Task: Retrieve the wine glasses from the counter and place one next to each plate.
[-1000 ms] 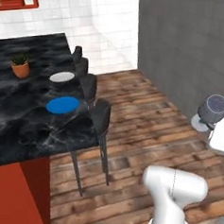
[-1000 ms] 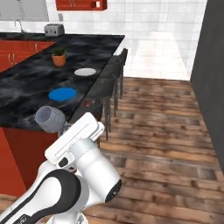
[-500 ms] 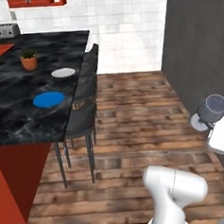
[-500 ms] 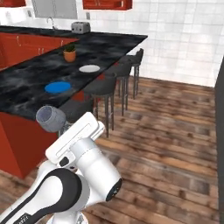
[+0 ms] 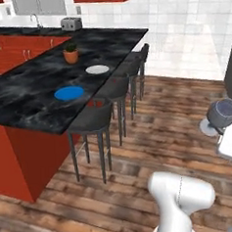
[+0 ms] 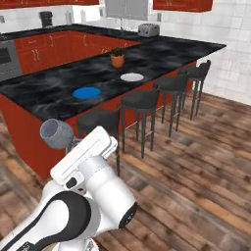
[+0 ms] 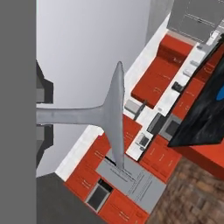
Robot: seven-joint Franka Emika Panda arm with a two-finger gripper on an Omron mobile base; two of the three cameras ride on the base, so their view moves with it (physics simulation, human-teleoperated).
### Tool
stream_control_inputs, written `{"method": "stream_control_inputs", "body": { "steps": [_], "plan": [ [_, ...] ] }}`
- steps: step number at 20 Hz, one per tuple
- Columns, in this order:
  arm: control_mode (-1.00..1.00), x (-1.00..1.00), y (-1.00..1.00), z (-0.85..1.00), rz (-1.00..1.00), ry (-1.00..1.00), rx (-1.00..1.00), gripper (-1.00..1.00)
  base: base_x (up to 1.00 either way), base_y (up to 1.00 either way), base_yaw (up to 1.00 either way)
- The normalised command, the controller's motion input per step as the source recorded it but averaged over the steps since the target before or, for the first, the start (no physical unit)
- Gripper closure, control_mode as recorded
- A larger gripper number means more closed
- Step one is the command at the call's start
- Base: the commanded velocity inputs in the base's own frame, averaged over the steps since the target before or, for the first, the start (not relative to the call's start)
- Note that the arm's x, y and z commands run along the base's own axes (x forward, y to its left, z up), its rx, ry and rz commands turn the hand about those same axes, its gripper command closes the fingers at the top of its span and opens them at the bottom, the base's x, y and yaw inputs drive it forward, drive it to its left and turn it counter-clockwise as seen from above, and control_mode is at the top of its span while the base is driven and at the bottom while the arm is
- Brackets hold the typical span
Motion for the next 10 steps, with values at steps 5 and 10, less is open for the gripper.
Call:
{"method": "stream_control_inputs", "body": {
  "steps": [5,10],
  "plan": [
    [1.00,0.00,0.00,0.00,0.00,0.00,0.00,1.00,0.46,-0.65,0.71],
    [1.00,0.00,0.00,0.00,0.00,0.00,0.00,1.00,0.36,-0.68,0.69]
  ]
}}
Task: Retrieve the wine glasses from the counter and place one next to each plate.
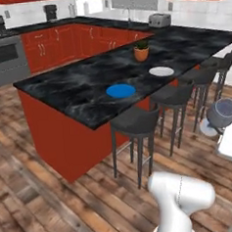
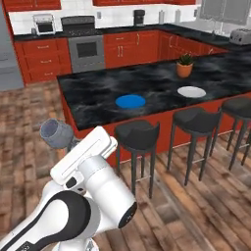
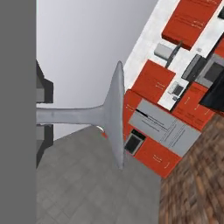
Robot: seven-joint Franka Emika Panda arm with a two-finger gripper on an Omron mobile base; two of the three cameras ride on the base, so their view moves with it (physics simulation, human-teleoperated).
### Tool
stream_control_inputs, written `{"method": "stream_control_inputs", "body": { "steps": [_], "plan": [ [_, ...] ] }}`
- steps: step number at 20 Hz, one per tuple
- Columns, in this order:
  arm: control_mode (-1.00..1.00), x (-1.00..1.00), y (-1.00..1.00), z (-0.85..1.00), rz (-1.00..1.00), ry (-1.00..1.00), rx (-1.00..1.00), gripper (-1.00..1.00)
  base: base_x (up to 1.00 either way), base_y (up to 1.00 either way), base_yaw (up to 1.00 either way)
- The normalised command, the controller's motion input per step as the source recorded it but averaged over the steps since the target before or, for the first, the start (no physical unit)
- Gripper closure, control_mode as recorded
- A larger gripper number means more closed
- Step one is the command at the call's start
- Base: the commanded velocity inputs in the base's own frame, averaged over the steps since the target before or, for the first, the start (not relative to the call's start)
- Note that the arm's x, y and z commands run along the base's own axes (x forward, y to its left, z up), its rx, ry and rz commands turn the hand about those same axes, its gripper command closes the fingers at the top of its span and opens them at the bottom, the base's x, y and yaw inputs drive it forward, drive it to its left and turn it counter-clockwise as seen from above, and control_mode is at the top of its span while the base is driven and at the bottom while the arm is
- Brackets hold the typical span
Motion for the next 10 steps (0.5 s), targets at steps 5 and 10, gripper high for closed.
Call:
{"method": "stream_control_inputs", "body": {
  "steps": [5,10],
  "plan": [
    [1.00,0.00,0.00,0.00,0.00,0.00,0.00,1.00,0.36,-0.74,0.66],
    [1.00,0.00,0.00,0.00,0.00,0.00,0.00,1.00,0.37,-0.92,0.57]
  ]
}}
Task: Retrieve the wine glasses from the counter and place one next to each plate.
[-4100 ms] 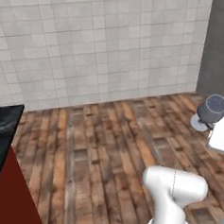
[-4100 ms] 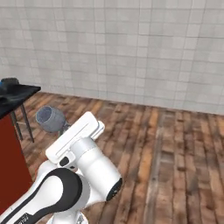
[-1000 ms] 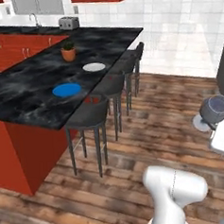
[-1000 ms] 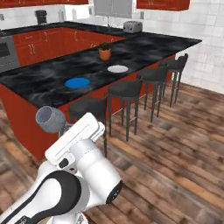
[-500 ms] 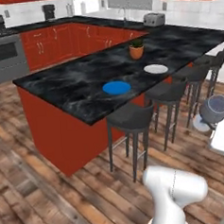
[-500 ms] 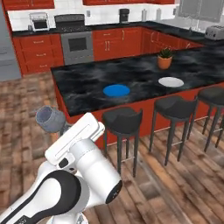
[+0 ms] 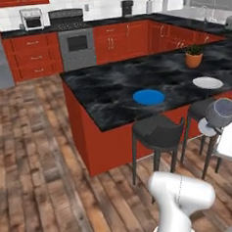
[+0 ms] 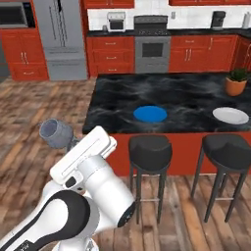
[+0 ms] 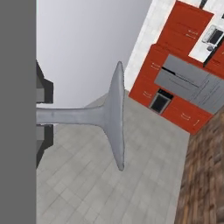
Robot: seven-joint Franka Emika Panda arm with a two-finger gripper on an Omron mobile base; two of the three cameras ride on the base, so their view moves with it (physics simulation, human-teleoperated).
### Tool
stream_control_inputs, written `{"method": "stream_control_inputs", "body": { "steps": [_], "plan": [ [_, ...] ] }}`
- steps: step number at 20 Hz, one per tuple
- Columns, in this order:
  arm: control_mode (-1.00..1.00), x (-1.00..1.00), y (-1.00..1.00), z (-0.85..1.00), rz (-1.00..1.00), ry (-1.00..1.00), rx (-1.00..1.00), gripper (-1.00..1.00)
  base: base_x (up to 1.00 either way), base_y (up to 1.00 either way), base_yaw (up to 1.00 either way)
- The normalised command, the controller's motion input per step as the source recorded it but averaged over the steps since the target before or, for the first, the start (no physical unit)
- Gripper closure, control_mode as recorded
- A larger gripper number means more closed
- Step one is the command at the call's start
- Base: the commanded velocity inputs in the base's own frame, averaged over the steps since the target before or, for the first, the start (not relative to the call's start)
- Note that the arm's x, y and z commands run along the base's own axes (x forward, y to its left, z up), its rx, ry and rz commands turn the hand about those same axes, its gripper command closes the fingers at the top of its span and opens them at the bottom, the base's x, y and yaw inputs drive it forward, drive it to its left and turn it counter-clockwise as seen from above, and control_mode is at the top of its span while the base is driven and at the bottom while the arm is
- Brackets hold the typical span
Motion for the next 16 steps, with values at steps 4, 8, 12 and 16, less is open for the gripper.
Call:
{"method": "stream_control_inputs", "body": {
  "steps": [4,8,12,16],
  "plan": [
    [1.00,0.00,0.00,0.00,0.00,0.00,0.00,1.00,0.04,-1.00,0.40],
    [1.00,0.00,0.00,0.00,0.00,0.00,0.00,1.00,-0.39,-0.99,0.12],
    [1.00,0.00,0.00,0.00,0.00,0.00,0.00,1.00,0.00,-0.26,0.00],
    [1.00,0.00,0.00,0.00,0.00,0.00,0.00,1.00,0.46,0.00,0.03]
  ]
}}
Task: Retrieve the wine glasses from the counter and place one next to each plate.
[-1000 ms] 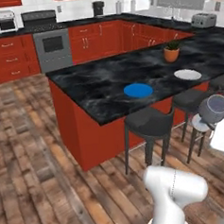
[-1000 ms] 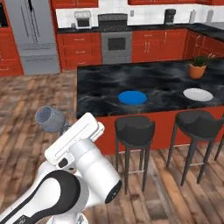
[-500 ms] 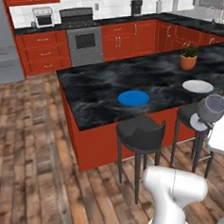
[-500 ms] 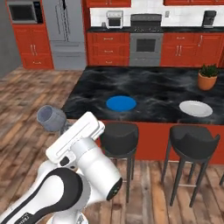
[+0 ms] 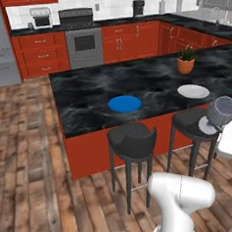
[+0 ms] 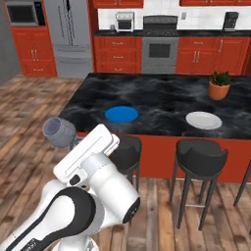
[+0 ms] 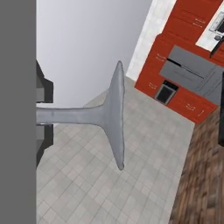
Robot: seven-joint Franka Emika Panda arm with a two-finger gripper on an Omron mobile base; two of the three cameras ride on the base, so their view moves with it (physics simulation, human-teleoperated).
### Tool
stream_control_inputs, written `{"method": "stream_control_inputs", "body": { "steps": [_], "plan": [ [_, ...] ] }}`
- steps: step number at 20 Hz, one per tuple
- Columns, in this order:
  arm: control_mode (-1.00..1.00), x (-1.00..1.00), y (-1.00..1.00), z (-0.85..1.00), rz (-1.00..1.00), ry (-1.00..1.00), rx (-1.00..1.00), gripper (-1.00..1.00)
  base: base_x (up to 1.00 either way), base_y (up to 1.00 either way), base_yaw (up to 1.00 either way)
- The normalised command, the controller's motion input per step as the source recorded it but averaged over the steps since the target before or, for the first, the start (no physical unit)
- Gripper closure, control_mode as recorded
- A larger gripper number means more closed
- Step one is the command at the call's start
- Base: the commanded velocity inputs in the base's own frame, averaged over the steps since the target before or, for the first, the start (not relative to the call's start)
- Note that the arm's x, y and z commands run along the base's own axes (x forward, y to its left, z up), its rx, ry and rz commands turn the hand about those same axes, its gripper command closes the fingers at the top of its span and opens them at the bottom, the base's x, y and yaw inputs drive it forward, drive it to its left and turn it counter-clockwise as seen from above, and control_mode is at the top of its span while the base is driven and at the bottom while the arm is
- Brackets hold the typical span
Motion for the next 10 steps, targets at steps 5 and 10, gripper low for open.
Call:
{"method": "stream_control_inputs", "body": {
  "steps": [5,10],
  "plan": [
    [1.00,0.00,0.00,0.00,0.00,0.00,0.00,1.00,0.66,-0.12,0.11],
    [1.00,0.00,0.00,0.00,0.00,0.00,0.00,1.00,0.78,-0.57,0.20]
  ]
}}
